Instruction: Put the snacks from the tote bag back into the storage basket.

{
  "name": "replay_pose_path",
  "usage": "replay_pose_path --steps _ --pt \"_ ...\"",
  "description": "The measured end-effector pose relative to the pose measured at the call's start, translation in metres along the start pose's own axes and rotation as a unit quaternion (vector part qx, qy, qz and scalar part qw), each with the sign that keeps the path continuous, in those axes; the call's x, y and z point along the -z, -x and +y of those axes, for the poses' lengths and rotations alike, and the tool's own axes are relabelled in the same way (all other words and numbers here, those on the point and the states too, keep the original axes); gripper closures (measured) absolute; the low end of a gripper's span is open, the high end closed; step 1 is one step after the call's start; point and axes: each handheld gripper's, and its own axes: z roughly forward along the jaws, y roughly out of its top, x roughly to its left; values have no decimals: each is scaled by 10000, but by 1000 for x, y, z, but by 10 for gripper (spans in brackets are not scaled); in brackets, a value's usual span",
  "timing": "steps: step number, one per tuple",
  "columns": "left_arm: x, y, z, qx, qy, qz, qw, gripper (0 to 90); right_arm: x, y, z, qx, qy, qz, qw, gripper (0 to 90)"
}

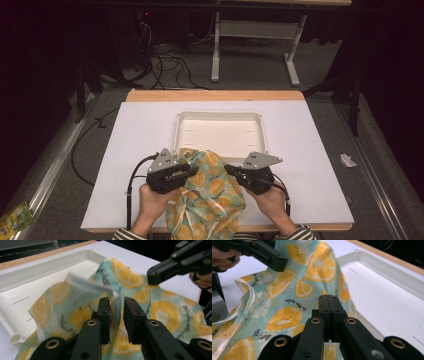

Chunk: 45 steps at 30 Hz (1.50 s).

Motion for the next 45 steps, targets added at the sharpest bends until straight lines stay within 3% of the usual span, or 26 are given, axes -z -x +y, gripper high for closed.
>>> replay_pose_path --steps 8,14,21,28,35,39,45 --pt "10 0 -6 53 55 166 9998 625 22 15 -11 -166 100 -239 9995 900" --pt "17 -2 -11 93 38 500 9987 534 32 22 -21 -291 143 -340 9989 900" --pt "22 -9 -22 293 -60 819 9962 452 39 29 -33 -407 174 -400 9982 900" --pt "19 -17 -35 476 -368 1216 9908 406 43 33 -43 -464 135 -445 9978 900" --pt "14 -29 -46 942 -529 1431 9838 336 43 36 -49 -457 79 -502 9977 900" --pt "12 -34 -50 1144 -543 1352 9827 344 43 38 -53 -483 37 -536 9974 900" --pt "6 -35 -51 1207 -598 1188 9837 473 42 42 -58 -517 -3 -581 9970 900"
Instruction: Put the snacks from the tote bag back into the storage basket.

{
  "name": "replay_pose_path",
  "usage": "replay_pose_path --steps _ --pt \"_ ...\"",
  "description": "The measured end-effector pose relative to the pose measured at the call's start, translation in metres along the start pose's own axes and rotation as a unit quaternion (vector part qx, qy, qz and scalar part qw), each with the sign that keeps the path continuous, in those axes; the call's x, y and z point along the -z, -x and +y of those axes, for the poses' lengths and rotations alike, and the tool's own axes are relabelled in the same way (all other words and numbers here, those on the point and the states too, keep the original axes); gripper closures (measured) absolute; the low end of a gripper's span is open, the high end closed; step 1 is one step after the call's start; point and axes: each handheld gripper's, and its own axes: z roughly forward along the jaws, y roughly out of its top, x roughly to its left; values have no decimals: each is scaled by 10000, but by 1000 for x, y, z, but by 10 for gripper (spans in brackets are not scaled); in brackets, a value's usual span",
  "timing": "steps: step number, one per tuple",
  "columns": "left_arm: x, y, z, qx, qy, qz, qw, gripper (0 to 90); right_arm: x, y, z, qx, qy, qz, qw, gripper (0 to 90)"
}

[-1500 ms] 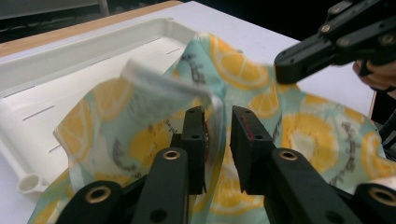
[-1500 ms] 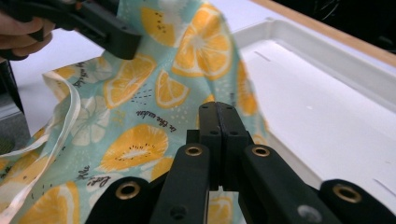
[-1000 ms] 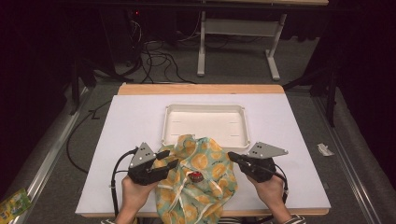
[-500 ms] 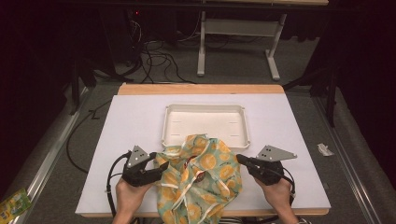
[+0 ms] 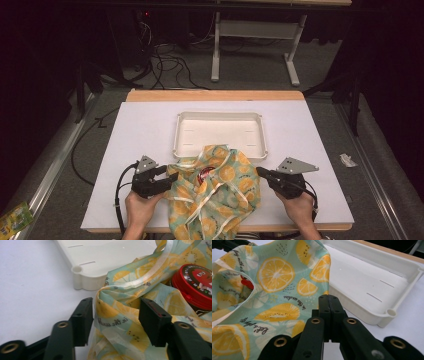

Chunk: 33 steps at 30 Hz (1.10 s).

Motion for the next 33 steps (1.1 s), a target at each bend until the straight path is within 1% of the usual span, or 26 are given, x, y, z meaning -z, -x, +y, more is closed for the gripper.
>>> replay_pose_path --steps 1,2,3,4,7,11,12,13,15,19,21,22,24,28,30,31,33 --pt "-1 1 0 -10 -7 -27 10000 510 0 1 -1 14 -22 -12 10000 900" --pt "-2 1 0 -54 -49 -41 10000 543 -1 1 -2 -31 -36 -25 10000 900" --pt "-3 1 0 -78 -72 -56 9999 592 -2 2 -3 -10 -39 -29 10000 900" --pt "-4 2 0 -79 -80 -53 9999 619 -2 2 -4 -8 -73 -46 10000 900" --pt "-4 1 0 -144 -112 -54 9998 753 -4 5 -7 -30 -113 -70 9999 900" --pt "-4 2 -1 -234 -106 -64 9996 878 -6 7 -11 -65 -195 -110 9997 900" --pt "-3 2 -1 -263 -95 -75 9996 888 -7 8 -13 -56 -184 -109 9998 900" --pt "-3 2 -1 -257 -76 -95 9996 895 -7 9 -14 -100 -221 -112 9996 900" --pt "-1 2 -1 -272 -40 -108 9996 899 -8 11 -16 -60 -226 -158 9996 900" --pt "3 2 0 -282 85 -230 9993 900 -11 12 -19 -63 -353 -225 9991 900" --pt "4 4 0 -328 126 -264 9990 900 -14 13 -21 -103 -437 -225 9987 900" --pt "5 5 1 -335 139 -276 9990 900 -15 13 -22 -52 -438 -222 9988 900" --pt "5 6 1 -362 157 -311 9987 900 -15 13 -22 -76 -457 -227 9987 895" --pt "6 9 2 -413 192 -354 9983 900 -9 10 -19 -167 -314 -244 9991 814" --pt "6 10 3 -436 200 -365 9982 900 -2 7 -15 -124 -200 -210 9995 775" --pt "7 10 3 -442 215 -371 9981 900 1 5 -13 -123 -152 -197 9996 768" --pt "7 11 4 -461 220 -380 9980 900 5 -1 -8 -46 -110 -127 9998 755"
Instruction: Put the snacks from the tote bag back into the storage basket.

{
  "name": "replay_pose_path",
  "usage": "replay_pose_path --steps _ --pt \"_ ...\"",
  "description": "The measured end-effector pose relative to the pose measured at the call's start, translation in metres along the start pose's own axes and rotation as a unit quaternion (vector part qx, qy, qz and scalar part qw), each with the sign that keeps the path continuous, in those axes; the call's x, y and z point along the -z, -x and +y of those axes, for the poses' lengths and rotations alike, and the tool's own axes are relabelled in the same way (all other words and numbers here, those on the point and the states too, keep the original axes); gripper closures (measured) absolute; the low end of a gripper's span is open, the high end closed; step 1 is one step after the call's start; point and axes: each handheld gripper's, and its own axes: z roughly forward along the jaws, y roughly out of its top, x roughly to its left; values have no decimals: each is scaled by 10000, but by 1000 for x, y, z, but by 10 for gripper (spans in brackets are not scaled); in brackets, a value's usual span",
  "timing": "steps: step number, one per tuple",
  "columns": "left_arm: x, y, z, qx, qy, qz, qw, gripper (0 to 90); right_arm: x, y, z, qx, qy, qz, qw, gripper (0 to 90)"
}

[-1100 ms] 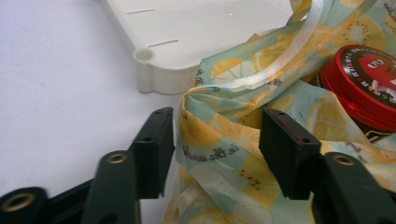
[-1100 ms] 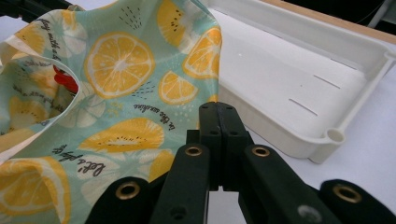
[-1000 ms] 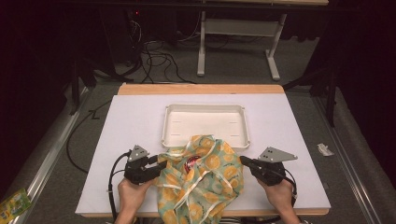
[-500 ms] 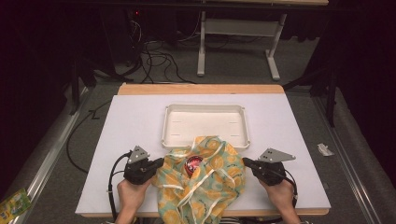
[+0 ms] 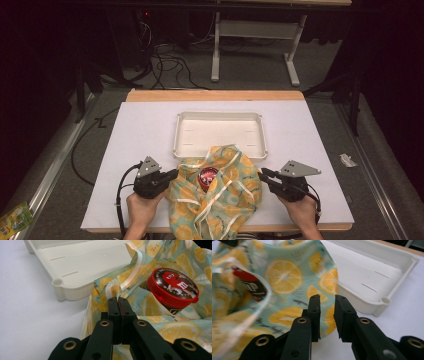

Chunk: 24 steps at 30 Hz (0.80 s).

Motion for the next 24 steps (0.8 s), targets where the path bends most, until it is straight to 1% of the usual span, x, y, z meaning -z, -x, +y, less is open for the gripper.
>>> replay_pose_path --steps 2,4,6,9,14,19,20,22,24 --pt "0 0 0 6 1 -6 10000 900 3 -7 4 89 9 116 9999 736" --pt "-1 1 0 14 2 -16 10000 900 4 -12 6 126 -10 234 9996 727" --pt "-1 1 0 9 -6 -31 10000 900 2 -18 8 136 -66 423 9990 707" --pt "-1 1 0 6 -6 -22 10000 900 -2 -26 12 199 -106 602 9979 674" --pt "-1 1 0 2 0 -21 10000 900 -13 -34 17 250 -204 751 9967 639" --pt "-1 1 0 0 3 -44 10000 900 -27 -39 20 286 -372 906 9948 640" --pt "-1 1 0 -1 15 -47 10000 900 -29 -39 20 287 -417 925 9944 655" --pt "0 0 0 -6 10 -45 10000 900 -33 -41 20 317 -486 968 9936 745" --pt "0 0 0 -12 20 -43 10000 900 -35 -42 20 404 -525 1022 9926 848"
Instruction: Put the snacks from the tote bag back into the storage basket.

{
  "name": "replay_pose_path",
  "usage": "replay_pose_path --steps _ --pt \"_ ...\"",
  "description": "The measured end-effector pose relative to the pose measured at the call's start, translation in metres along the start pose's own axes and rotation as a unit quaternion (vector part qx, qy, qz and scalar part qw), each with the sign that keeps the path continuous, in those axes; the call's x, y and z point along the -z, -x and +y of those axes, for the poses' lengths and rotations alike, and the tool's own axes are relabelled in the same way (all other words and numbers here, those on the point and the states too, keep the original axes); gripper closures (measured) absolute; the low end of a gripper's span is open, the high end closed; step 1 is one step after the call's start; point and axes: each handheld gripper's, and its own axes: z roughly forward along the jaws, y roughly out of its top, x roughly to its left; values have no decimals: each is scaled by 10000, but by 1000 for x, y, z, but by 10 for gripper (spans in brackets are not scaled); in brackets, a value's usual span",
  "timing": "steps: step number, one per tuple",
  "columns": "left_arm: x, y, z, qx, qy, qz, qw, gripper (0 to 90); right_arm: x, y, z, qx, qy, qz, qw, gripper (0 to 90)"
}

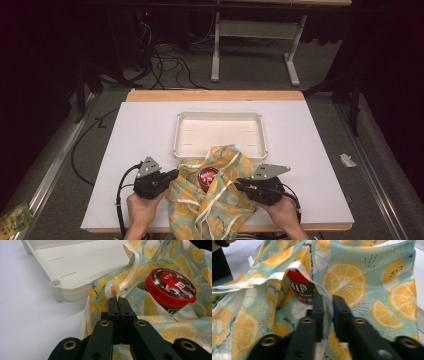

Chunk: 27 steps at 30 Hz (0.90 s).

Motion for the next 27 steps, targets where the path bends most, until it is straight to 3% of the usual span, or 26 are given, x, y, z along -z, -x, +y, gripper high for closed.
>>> replay_pose_path --steps 2,4,11,19,27 --pt "1 0 0 1 15 -3 10000 900 0 -1 0 35 16 8 10000 900" --pt "1 -1 -1 10 30 -3 10000 900 3 -1 -2 105 22 -43 9999 900" --pt "3 -3 -2 21 57 17 10000 900 18 4 -11 9 148 -309 9994 900" --pt "4 -5 -3 61 73 49 9999 900 40 15 -31 -234 241 -648 9973 900" --pt "6 -5 -5 50 72 78 9999 900 49 25 -57 -495 156 -907 9945 900"
